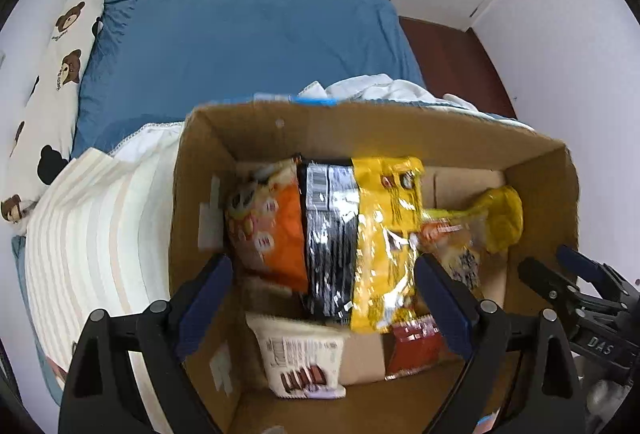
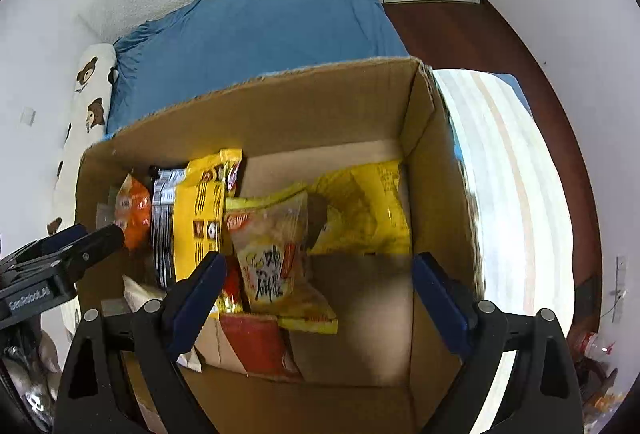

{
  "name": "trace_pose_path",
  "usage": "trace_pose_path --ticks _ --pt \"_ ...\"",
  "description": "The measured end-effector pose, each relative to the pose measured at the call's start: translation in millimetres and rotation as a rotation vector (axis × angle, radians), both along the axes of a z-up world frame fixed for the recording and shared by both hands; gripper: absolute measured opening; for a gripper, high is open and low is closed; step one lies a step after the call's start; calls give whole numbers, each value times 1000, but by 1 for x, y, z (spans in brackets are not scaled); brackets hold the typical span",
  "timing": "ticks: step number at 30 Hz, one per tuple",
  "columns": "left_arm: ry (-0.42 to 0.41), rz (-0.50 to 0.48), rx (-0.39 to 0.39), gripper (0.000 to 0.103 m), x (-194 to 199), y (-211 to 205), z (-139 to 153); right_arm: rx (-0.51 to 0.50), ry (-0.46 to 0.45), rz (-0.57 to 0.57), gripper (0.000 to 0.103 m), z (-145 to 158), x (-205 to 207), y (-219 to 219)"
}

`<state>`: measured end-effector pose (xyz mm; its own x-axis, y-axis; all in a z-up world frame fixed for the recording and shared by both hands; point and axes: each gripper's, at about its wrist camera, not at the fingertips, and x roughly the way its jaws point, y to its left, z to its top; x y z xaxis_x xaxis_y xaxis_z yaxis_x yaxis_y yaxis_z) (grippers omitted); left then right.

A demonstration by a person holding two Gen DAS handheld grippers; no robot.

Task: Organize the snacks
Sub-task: 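Carry both bags into the cardboard box and open both tools, then grasp the orange Caizhen bag with the left tool while the right tool grasps the candy-ball bag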

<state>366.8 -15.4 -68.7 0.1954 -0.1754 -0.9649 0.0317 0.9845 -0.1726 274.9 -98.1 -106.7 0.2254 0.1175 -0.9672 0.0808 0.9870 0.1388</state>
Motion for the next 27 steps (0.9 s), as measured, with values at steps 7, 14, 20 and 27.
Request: trace_pose_path --ticks 7,14,20,27 --pt "-79 16 1 93 -43 0 21 -24 -52 26 96 14 -35 10" --pt "-220 19 34 93 -94 -4 62 -43 -156 39 96 44 -85 17" --pt "-293 15 46 93 -139 -7 88 -25 -241 43 96 78 -131 19" --pt "-351 17 44 93 -186 -8 110 -35 -314 58 96 110 -178 20"
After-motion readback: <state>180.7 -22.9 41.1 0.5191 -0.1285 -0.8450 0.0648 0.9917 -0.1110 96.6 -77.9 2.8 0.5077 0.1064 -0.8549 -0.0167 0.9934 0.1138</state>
